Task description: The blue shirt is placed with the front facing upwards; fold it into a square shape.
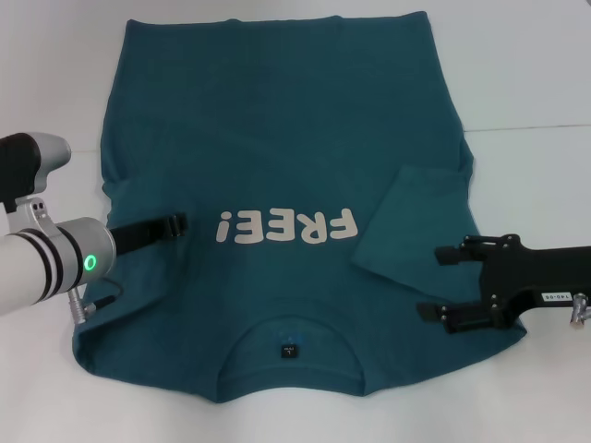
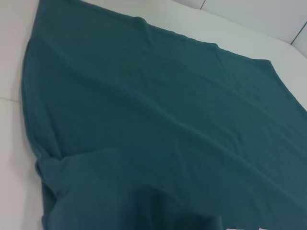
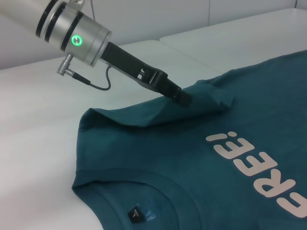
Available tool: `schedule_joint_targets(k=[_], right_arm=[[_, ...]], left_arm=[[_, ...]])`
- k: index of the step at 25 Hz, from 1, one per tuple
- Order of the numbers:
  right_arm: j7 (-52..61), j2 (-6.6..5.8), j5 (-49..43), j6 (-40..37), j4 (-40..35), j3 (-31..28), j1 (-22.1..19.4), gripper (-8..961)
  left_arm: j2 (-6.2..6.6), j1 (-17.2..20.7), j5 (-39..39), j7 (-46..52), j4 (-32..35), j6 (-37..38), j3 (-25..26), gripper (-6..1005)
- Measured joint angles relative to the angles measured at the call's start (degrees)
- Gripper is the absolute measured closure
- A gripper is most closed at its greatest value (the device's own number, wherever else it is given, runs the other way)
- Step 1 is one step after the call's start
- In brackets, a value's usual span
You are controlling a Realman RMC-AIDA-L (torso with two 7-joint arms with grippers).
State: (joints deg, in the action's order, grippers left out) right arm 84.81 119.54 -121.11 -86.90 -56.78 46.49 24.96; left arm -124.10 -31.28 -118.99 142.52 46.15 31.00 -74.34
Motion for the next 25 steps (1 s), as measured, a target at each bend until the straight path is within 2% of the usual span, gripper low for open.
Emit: schedule_joint_targets(k=[2,8,13,16,21,25], right_arm=[[0.0,-0.01,0.0,0.04,0.0,0.12,0.0,28],[0.03,-0.01,0.0,0.07,0.0,0.21,0.0,28],[0.68,-0.01,-0.54,0.01,-0.35,0.07,0.05,28],[1.26,-0.01,-0.55,-0.21,-0.48,-0.21,0.41,28],[2.61,-0.04,-0.32,-0.32,-1.18,-0.26,1.27,28],[4.89,0.03,-0.26,-0.03,-2.62,-0.39,2.0,28]], left_arm=[[0.01,-0.11,0.65,0.0,-0.23,0.03,0.05,950],[0.16,-0.53,1.71,0.03,0.14,0.47,1.27,837],[0.65,-0.76,1.76,-0.71,1.18,2.62,4.83,632],[1.36,-1.43,1.78,-3.2,1.83,8.17,10.15,390],[2.93,-2.72,3.89,-11.92,1.21,21.24,22.01,168],[5.28,-3.01,7.25,-18.45,-1.83,31.19,29.93,154]])
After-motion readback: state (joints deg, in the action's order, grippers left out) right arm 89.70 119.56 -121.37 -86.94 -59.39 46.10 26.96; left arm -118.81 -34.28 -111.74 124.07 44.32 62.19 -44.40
